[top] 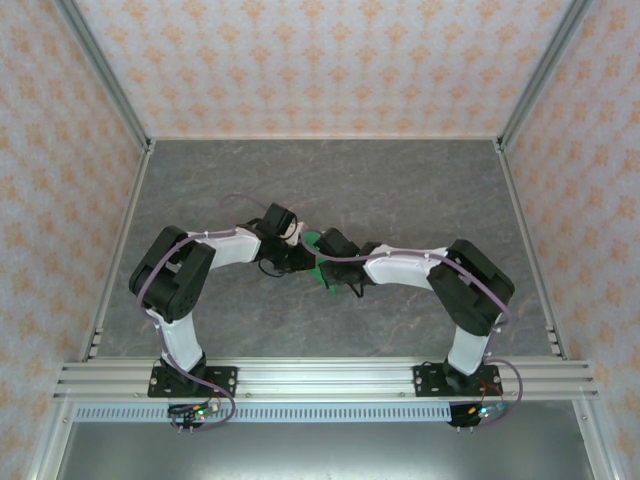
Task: Fold a paper plane with a square sheet of paper (fold left side to right side)
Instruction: Third fold the triangle at the center of the table.
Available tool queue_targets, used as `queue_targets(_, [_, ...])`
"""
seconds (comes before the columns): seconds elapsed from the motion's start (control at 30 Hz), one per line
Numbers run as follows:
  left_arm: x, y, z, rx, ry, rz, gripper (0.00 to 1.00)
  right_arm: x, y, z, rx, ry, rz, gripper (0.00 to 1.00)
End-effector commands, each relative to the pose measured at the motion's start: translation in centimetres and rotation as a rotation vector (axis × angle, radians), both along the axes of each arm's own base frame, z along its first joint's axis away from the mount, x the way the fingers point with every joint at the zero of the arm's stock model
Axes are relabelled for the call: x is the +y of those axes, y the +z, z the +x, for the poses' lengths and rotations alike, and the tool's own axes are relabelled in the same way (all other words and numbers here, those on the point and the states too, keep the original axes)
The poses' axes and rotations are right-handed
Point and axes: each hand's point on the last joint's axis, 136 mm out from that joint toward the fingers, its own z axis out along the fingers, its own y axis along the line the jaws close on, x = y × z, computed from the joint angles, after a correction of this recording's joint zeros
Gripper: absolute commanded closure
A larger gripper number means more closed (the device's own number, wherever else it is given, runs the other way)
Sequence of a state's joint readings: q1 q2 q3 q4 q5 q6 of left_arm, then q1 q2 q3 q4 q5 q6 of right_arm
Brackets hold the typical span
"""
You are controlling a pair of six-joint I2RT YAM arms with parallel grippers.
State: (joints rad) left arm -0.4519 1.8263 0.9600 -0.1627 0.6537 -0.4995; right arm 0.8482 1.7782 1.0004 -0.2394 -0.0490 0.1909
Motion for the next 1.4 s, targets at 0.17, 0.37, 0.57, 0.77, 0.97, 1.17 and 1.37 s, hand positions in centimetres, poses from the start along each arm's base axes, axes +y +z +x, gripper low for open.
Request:
queue_targets(0.17, [1.5,-1.4,-1.3,0.022,0.006,0.084,0.79,-1.9,5.6,0.5,-0.102,-0.066,0.008,0.66])
queue_targets(0.37, [1.6,-1.2,-1.2,0.014,0.004,0.087,0.79,-0.5,6.6,-1.7,-0.017,-0.039,0.143,0.57])
queue_targets(0.57, [1.6,-1.1,-1.2,0.015,0.006,0.085,0.79,3.3,6.8,-3.6,0.133,-0.003,0.364,0.75])
queue_targets(0.77, [1.5,-0.9,-1.1,0.011,0.004,0.083,0.79,3.5,4.6,-4.1,0.231,-0.038,0.314,0.84])
queue_targets(0.97, [1.4,-0.8,-1.1,0.009,0.005,0.082,0.79,3.1,2.8,-3.7,0.242,-0.078,0.268,0.85])
queue_targets(1.17, [1.4,-0.9,-1.1,0.011,0.002,0.084,0.79,2.4,1.5,-3.3,0.259,-0.115,0.234,0.85])
queue_targets(1.37, [1.4,-0.9,-1.0,0.009,0.002,0.086,0.79,2.0,0.2,-3.9,0.295,-0.115,0.2,0.85])
